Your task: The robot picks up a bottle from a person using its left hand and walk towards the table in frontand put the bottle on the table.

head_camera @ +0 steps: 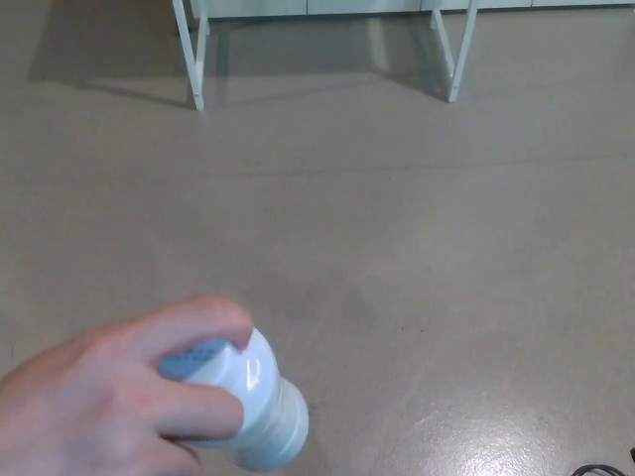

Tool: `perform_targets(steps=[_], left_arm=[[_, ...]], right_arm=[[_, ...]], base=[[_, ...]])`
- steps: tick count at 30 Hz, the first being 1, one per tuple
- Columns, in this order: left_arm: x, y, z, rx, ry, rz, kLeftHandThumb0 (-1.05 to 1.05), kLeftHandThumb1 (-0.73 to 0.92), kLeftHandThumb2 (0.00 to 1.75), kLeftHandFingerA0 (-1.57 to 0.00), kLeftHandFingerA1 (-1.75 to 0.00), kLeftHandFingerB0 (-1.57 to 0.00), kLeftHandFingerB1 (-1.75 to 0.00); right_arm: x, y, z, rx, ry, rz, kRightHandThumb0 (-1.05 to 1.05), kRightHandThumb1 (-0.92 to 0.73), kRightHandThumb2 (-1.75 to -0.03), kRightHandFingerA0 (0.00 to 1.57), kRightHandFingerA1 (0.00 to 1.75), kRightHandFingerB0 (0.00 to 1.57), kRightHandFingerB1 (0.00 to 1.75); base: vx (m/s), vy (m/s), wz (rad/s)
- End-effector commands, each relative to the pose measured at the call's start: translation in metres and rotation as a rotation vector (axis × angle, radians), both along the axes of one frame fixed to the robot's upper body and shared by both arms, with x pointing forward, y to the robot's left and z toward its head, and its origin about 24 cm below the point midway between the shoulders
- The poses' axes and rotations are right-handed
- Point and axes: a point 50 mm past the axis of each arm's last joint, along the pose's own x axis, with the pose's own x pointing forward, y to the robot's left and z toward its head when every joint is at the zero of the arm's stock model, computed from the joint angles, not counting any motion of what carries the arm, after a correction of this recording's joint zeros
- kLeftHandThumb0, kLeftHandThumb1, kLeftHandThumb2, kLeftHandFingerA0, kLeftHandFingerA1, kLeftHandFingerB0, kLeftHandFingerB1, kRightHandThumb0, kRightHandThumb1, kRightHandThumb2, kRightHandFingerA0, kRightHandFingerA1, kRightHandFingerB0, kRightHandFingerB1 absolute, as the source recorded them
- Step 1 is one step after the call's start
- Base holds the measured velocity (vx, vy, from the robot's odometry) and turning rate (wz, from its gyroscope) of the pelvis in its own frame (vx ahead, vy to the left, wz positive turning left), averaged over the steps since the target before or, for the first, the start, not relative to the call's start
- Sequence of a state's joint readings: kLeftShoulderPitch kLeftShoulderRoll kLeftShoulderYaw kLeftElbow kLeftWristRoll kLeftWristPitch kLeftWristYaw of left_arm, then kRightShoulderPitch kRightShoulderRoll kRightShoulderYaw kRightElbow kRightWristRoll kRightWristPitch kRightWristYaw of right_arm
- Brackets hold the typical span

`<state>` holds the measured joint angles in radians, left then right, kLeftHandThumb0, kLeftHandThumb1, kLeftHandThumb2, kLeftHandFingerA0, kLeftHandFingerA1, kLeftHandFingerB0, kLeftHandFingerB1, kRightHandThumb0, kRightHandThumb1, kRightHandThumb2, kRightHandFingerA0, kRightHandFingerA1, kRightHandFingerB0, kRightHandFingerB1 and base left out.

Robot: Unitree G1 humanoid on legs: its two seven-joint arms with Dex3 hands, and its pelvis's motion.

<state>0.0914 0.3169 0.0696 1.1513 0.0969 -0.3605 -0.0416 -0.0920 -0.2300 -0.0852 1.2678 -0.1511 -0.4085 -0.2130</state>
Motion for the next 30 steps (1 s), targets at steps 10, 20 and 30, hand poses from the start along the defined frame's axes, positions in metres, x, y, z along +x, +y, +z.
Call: perform_targets(steps=[10,20,30], left_arm=[[0.012,-0.021,0.028,-0.179,-0.332,-0.127,-0.30,0.33,0.88,0.00,-0.50,0.00,-0.48],[0.040,-0.111,0.173,-0.381,-0.850,-0.727,-0.72,0.46,0.77,-0.12,-0.23,-0.12,-0.10],[0.057,-0.150,0.225,-0.447,-0.945,-0.906,-0.63,0.38,0.80,-0.02,-0.39,-0.01,-0.23]], right_arm=[[-0.007,-0.006,0.000,-0.016,0.014,0.010,-0.56,-0.46,-0.81,0.41,0.54,0.35,0.47],[-0.006,-0.006,-0.001,-0.013,0.031,0.011,-0.49,-0.54,-0.58,0.43,0.39,0.45,0.36],[-0.003,-0.006,0.000,-0.004,0.033,0.016,-0.49,-0.57,-0.58,0.41,0.39,0.47,0.37]], base=[[0.00,0.000,0.00],[0.00,0.000,0.00],[0.00,0.000,0.00]])
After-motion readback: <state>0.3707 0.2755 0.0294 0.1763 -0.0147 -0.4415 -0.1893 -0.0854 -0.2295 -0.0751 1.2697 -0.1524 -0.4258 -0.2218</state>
